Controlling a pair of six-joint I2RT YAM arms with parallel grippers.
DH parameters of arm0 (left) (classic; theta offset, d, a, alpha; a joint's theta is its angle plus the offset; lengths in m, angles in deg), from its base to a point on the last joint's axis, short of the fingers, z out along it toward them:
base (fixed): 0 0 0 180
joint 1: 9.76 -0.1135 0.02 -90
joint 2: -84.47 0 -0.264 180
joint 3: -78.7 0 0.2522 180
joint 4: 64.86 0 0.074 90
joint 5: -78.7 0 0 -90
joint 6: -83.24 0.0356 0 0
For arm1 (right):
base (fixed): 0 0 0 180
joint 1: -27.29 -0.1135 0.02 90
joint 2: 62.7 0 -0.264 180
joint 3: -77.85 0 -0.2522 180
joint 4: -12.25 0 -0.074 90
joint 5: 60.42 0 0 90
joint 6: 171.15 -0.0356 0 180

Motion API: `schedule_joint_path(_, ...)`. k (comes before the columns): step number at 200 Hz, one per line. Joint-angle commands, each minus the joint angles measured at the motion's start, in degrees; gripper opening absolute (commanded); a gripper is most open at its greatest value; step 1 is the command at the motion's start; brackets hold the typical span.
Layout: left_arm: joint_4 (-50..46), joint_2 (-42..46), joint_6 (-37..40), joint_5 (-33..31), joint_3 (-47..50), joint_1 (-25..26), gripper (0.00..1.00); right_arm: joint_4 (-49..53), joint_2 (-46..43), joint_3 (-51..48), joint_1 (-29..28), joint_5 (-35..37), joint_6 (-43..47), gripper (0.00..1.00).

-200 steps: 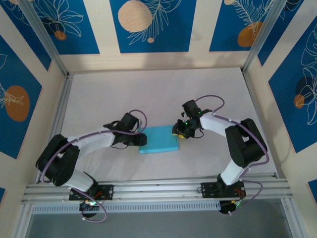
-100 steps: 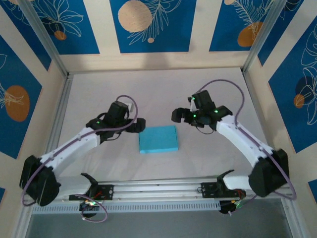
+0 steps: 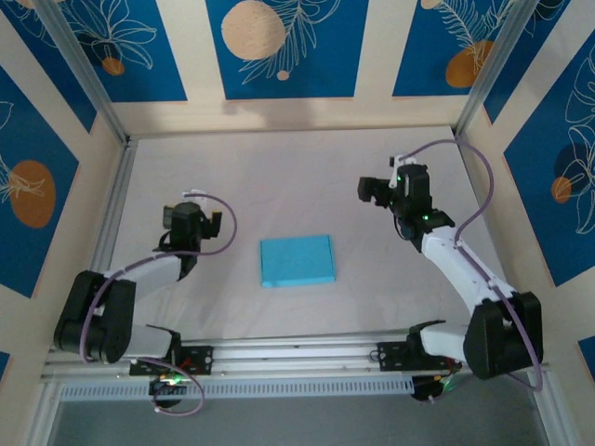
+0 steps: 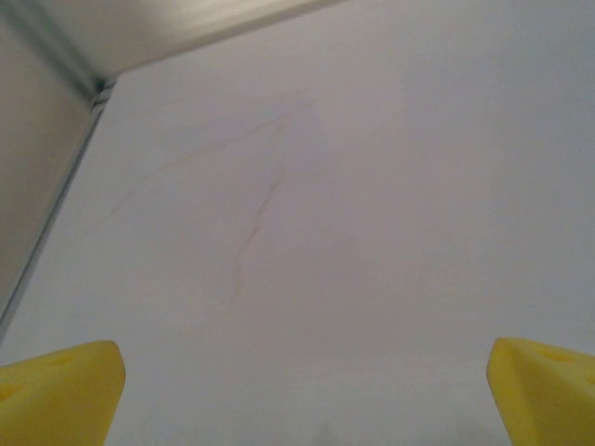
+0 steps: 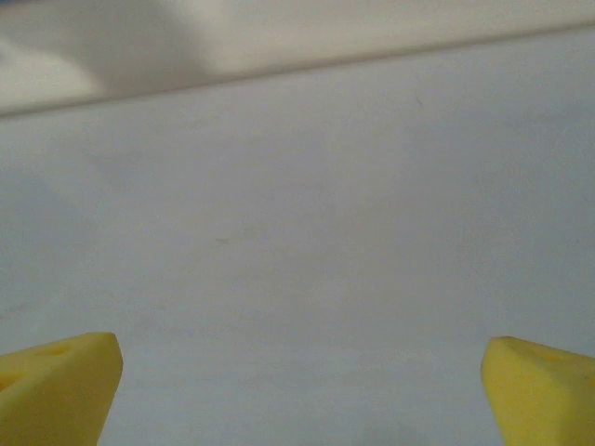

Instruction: Fold the paper box

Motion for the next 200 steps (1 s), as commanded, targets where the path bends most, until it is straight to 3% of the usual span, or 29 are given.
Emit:
schedule_joint_path(1, 4.7, -2.6, -1.3, 3.0, 0.2, -3.3, 1.0, -13.1, 1.5, -7.6, 5.1, -3.0, 5.7, 0.99)
schedule_joint_path(15, 13.1, -4.4, -3.2, 5.9, 1.8, -5.4, 1.0, -21.0, 3.1, -13.5, 9.3, -5.2, 1.9, 0.99)
schedule_joint_path(30, 13.3, -7.1, -6.7, 7.6, 1.2, -9.0, 1.0, -33.3, 4.7, -20.5, 12.4, -10.0, 2.0, 0.99)
schedule_joint_path(44, 12.1, -7.7, -5.5, 8.4, 0.1, -8.3, 1.0, -47.5, 7.2, -26.6, 14.3, -15.5, 3.7, 0.99)
schedule_joint_path(55, 15.4, -8.0, -3.4, 14.3, 1.9, -8.1, 1.0, -56.4, 11.8, -29.2, 15.3, -19.5, 3.9, 0.99)
schedule_joint_path(67, 27.7, -10.1, -2.7, 17.1, 8.1, -8.2, 1.0, -66.7, 17.1, -31.0, 14.5, -22.1, 5.0, 0.99)
schedule_joint_path(76, 39.6, -11.7, -3.3, 16.7, 12.2, -8.6, 1.0, -58.0, 15.1, -28.4, 12.3, -22.1, 8.8, 0.99)
schedule_joint_path(82, 36.6, -10.2, -4.0, 15.7, 11.9, -8.7, 1.0, -51.3, 14.5, -25.3, 10.4, -20.0, 10.7, 0.99)
schedule_joint_path(102, 25.5, -10.5, -2.5, 18.5, 6.0, -8.5, 1.0, -46.9, 15.8, -22.0, 10.6, -14.2, 8.0, 0.99)
schedule_joint_path(200, 27.1, -10.5, -2.3, 18.7, 6.7, -8.5, 1.0, -47.7, 16.0, -22.4, 10.6, -14.0, 8.2, 0.99)
